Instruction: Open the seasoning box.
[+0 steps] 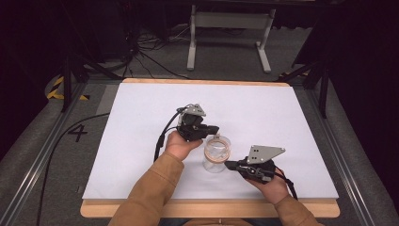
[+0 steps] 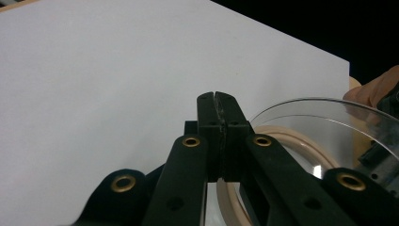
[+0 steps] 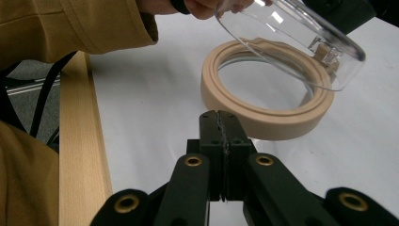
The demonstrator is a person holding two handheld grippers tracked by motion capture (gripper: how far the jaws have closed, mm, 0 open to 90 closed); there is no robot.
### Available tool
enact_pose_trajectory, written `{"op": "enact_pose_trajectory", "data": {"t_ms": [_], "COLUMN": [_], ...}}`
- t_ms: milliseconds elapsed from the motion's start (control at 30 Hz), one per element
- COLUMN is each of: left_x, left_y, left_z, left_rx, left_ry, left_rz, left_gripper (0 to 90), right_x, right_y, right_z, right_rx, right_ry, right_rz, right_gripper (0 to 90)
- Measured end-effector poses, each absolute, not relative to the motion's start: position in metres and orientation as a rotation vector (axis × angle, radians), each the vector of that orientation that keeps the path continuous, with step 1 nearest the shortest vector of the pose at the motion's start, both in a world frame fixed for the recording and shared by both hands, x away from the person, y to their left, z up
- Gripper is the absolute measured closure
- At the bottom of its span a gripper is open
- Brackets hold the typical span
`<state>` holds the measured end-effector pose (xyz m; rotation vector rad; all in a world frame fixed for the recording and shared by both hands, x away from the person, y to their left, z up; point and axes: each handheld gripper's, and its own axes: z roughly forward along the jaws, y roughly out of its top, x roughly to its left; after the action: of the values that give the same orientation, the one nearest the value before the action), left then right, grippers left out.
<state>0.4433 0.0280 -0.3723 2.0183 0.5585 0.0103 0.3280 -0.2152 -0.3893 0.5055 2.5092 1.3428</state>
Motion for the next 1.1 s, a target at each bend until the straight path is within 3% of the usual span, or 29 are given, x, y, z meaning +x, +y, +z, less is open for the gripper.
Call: {"op": "enact_pose_trajectory", "data": {"t_ms": [700,1100], "left_x": [0.438,0.420], "left_y": [0.037,0.077], "left_z": [-0.364,-0.347], "left_rx": [1.993,1.949], "left_ry": [0.559,0.608], "left_rz": [0.058,0.118], "left_gripper": [87.8,86.4], "right_x": [0.337,0.345], "right_y": [-0.215,-0.215], "right_z": [-0.381,-0.371], "right_rx": [0.534,0.493], "right_ry": [2.466,2.436], "right_rz": [1.417,1.470], "right_gripper": [89.8,89.7]}}
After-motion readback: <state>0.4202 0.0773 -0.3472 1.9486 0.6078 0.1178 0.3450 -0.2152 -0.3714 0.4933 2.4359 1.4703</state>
